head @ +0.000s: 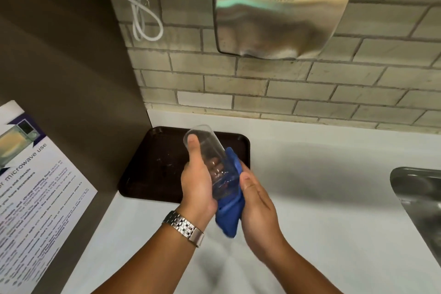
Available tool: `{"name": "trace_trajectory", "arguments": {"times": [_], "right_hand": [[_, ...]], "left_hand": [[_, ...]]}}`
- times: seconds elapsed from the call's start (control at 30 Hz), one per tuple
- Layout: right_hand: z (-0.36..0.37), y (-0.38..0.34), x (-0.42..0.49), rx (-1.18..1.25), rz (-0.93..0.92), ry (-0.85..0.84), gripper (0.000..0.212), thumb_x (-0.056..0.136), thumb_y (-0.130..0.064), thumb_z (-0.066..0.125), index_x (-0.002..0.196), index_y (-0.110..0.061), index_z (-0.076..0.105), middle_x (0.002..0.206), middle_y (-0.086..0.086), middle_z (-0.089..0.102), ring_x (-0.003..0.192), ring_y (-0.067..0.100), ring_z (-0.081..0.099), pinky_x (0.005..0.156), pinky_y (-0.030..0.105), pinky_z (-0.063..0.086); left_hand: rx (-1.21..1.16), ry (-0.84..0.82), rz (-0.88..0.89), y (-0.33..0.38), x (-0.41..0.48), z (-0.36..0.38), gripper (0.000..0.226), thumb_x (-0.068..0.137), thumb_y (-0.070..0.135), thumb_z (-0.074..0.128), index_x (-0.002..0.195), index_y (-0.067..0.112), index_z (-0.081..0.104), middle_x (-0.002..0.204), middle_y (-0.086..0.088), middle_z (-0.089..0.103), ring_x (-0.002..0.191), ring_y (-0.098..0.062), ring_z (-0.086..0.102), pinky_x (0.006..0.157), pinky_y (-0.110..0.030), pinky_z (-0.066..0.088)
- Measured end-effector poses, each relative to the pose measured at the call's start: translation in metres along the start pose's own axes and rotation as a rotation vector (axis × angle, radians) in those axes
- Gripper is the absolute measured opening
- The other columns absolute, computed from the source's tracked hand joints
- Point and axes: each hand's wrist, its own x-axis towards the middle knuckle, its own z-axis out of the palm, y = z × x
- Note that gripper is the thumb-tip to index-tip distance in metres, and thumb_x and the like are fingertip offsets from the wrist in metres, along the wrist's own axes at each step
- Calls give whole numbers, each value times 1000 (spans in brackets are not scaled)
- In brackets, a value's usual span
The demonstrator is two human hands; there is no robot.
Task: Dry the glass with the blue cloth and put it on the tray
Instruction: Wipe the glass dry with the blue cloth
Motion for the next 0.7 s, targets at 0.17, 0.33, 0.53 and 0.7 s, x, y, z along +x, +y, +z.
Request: {"name": "trace_trajectory", "arguments": {"times": [0.17, 0.33, 0.53, 0.7], "right_hand": [[10, -11, 2, 302, 271, 140, 48, 103, -42, 57, 123, -3, 77, 118, 24, 81, 105, 35, 80, 88, 46, 66], [11, -21, 7, 56, 190, 104, 33, 113, -26, 49, 136, -19, 70, 124, 10, 81, 113, 22, 78, 102, 41, 58], [-2, -18, 6, -386, -157, -74, 38, 116, -23, 41, 149, -38, 55, 149, -13, 66, 139, 4, 60, 121, 29, 45], [-17, -9, 11, -837, -434, -268, 52, 115, -32, 39, 166, -31, 33, 175, -19, 28, 162, 0, 22, 132, 26, 21]], "left_hand": [[231, -103, 419, -5, -9, -4, 79, 75, 79, 84, 116, 13, 73, 89, -2, 86, 82, -21, 86, 66, -27, 66], [162, -66, 391, -5, 0, -4, 68, 77, 80, 81, 104, 18, 74, 84, 1, 84, 78, -17, 83, 73, -36, 65], [101, -89, 169, -1, 5, -9, 69, 86, 73, 82, 123, 16, 79, 106, -12, 90, 97, -31, 89, 83, -43, 69], [47, -146, 42, 4, 3, -18, 67, 96, 68, 73, 125, 9, 83, 114, -19, 89, 106, -37, 87, 97, -48, 67]]}}
